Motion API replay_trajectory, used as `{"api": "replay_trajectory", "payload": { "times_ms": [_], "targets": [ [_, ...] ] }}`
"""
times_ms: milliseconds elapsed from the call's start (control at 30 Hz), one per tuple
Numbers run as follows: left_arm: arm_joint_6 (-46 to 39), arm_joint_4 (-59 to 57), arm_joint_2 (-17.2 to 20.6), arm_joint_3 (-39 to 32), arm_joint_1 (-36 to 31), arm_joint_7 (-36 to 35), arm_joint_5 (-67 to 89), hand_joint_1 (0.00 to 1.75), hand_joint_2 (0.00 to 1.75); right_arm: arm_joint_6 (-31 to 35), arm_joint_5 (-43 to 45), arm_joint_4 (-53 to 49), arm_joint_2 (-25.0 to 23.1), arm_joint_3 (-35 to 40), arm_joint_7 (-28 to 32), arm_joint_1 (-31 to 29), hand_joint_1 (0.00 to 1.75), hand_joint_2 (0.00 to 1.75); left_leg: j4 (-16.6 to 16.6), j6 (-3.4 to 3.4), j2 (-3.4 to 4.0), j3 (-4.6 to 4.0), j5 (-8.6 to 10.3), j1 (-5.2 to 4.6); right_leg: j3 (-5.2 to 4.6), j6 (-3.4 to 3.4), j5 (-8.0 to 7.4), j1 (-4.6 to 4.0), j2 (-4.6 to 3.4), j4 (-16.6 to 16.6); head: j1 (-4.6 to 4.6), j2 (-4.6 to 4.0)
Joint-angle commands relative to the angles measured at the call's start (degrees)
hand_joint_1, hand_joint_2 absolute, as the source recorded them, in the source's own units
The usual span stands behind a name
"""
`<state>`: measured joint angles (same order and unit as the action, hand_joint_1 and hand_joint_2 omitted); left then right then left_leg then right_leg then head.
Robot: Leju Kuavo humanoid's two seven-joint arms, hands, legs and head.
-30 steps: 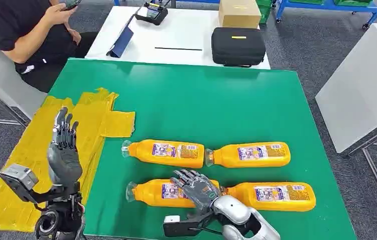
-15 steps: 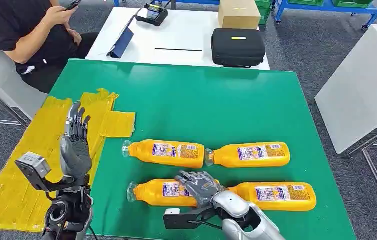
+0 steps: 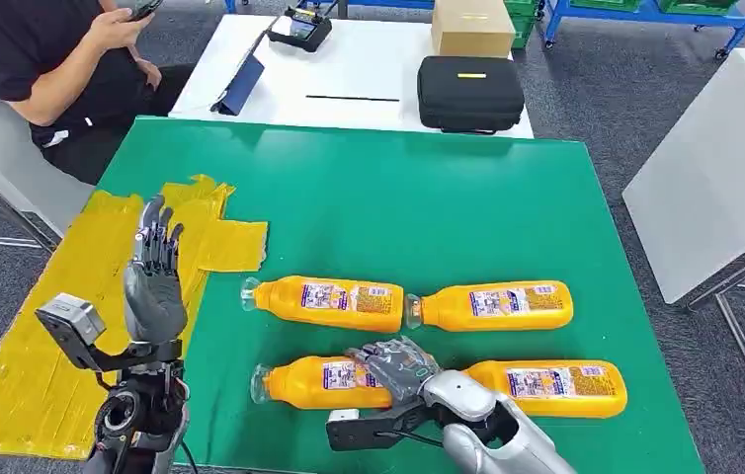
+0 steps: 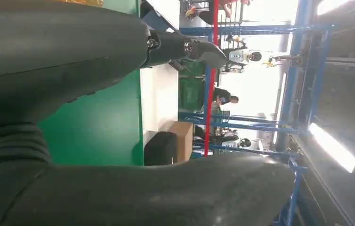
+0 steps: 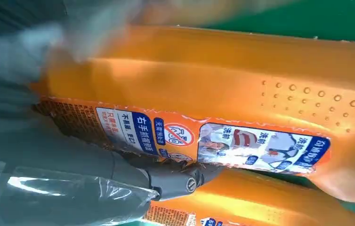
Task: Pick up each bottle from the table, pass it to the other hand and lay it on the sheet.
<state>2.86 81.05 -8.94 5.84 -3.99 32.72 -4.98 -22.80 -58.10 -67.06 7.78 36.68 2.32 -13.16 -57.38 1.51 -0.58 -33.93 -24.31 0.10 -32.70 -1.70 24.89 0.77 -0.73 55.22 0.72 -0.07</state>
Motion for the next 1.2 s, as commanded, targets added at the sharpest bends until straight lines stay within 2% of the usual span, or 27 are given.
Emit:
{"api": "replay_trajectory", "payload": {
  "times_ms": [33,100,267,300,367,400,500,567,700,833,900,1033,1133,1200],
  "targets": [
    [-0.2,-3.8,2.1,1.1,-2.4,-0.3,-0.5,0.0,0.0,0.6,2.9,3.6,1.0,3.0,2.1,-0.7,1.75,1.75,0.1,-0.08,-0.04,0.18,0.0,0.0,0.2,0.08,0.03,-0.01,0.14,-0.1,0.02,0.0],
    [-0.4,-3.3,2.3,1.2,-2.1,-0.2,-0.8,0.0,0.0,3.0,6.0,1.2,0.3,0.9,3.4,-0.6,1.75,1.75,0.0,-0.06,-0.02,0.09,0.0,-0.01,0.11,0.05,0.02,0.0,0.08,0.0,0.0,0.0],
    [-2.1,-0.4,1.1,-1.4,-0.3,-1.8,-3.8,0.0,0.0,7.1,21.0,-7.7,-6.8,-15.8,8.2,1.7,1.75,1.75,0.0,-0.08,0.13,0.0,-0.02,-0.03,0.0,0.07,0.01,0.03,-0.05,0.0,0.02,0.0],
    [-2.6,0.1,1.0,-2.0,0.0,-2.3,-4.4,0.0,0.0,6.9,23.0,-9.4,-7.7,-18.1,8.9,1.9,1.75,1.75,0.0,-0.08,0.15,-0.09,-0.02,-0.03,-0.09,0.07,0.0,0.02,-0.06,0.1,0.0,0.0],
    [-0.4,1.1,0.6,-4.1,0.9,-3.2,-9.7,0.0,0.0,5.2,30.2,-12.3,-9.1,-22.0,14.2,1.9,1.75,1.75,0.0,-0.08,0.12,-0.14,-0.04,-0.05,-0.13,0.08,0.05,0.03,-0.03,0.1,0.02,0.0],
    [-0.5,1.6,0.9,-4.8,1.4,-3.2,-10.0,0.0,1.75,4.5,32.2,-13.4,-9.5,-23.0,15.5,1.7,1.75,1.75,0.0,-0.05,0.12,-0.18,-0.01,-0.03,-0.16,0.05,0.01,0.02,-0.06,0.1,0.0,0.0],
    [0.2,3.2,0.7,-6.9,2.9,-3.1,-11.2,0.0,1.75,2.8,36.5,-14.2,-9.7,-23.3,17.1,1.6,1.75,1.75,0.0,-0.03,0.15,-0.19,-0.01,0.0,-0.18,0.04,0.01,-0.01,-0.07,0.1,0.0,0.0],
    [0.8,3.9,0.8,-7.3,3.7,-3.1,-11.0,0.0,1.75,4.6,37.4,-13.7,-9.4,-22.6,18.4,2.3,1.75,1.75,0.0,-0.05,0.14,-0.08,-0.06,0.02,-0.05,0.05,0.06,-0.02,-0.04,0.0,0.02,0.0],
    [2.1,6.5,0.8,-6.7,6.8,-3.1,-11.1,0.0,1.75,6.5,44.6,-12.9,-8.3,-21.6,21.8,2.8,1.75,1.75,0.0,-0.06,0.11,-0.06,-0.07,0.01,-0.01,0.07,0.08,-0.01,-0.01,0.0,0.0,0.0],
    [4.2,8.6,1.0,-3.6,8.8,-4.0,-12.1,0.0,1.75,11.0,46.8,-10.1,-8.8,-19.4,21.4,0.3,1.75,1.75,0.0,-0.08,0.23,-0.05,-0.13,-0.02,-0.03,0.09,0.09,0.01,-0.12,0.0,0.02,0.0],
    [5.9,8.7,1.5,-1.6,8.4,-4.8,-13.8,0.0,1.75,12.7,46.4,-7.7,-9.5,-17.4,20.1,-1.1,1.75,1.75,0.0,-0.09,0.25,-0.08,-0.12,-0.02,-0.08,0.1,0.08,0.01,-0.14,0.1,0.02,0.0],
    [8.0,7.7,2.1,3.8,6.8,-6.1,-16.0,0.0,1.75,16.4,40.9,0.4,-14.2,-11.5,17.3,-5.3,1.75,1.75,0.0,-0.09,0.25,-0.14,-0.06,0.0,-0.13,0.1,0.02,-0.01,-0.16,0.0,0.0,0.0],
    [9.3,7.7,2.5,6.2,6.4,-7.6,-17.4,0.0,1.75,18.8,37.1,3.7,-15.7,-8.6,14.8,-7.6,1.75,1.75,0.1,-0.14,0.44,-0.03,-0.09,0.01,-0.09,0.14,0.01,-0.02,-0.31,0.0,0.0,0.0],
    [9.7,7.2,2.7,7.4,5.8,-8.9,-17.7,0.0,1.75,20.6,35.1,4.6,-15.9,-7.8,13.6,-8.3,1.75,1.75,0.0,-0.07,0.23,-0.18,-0.02,0.03,-0.17,0.08,0.0,-0.04,-0.13,0.0,0.04,0.0]
  ]
}}
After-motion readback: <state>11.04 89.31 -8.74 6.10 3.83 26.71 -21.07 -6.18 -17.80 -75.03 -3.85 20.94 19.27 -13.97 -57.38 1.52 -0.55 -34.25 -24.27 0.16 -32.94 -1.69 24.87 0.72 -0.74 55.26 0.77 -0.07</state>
